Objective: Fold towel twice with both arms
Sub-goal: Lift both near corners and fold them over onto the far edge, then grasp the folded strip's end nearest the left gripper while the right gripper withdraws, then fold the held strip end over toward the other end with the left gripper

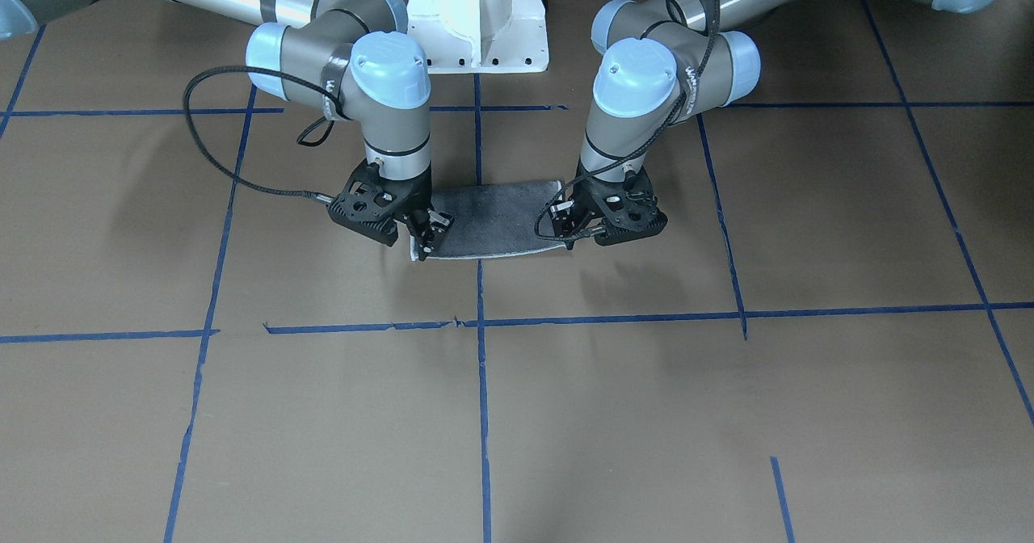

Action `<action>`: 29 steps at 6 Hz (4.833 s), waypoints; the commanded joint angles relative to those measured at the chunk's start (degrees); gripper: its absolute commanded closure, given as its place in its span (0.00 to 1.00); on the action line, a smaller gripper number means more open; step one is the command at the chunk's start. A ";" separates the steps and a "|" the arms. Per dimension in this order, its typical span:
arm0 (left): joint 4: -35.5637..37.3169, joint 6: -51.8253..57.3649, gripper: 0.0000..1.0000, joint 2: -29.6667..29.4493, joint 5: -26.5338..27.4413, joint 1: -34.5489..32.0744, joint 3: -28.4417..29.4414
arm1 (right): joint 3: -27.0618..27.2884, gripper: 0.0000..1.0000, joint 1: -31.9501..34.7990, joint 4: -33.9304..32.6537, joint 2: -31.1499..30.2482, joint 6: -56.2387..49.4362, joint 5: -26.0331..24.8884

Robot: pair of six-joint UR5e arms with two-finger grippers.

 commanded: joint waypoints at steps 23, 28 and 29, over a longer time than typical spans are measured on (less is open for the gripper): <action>3.95 -17.70 1.00 -22.76 7.44 11.23 14.80 | 17.94 0.00 15.93 -0.02 -23.47 -38.53 20.52; -0.42 -15.89 0.01 -29.79 7.29 11.31 25.81 | 17.94 0.00 16.64 -0.02 -23.92 -40.73 20.52; -0.36 -15.95 0.00 -29.87 6.94 11.23 25.54 | 17.94 0.00 16.64 -0.02 -23.92 -40.73 20.52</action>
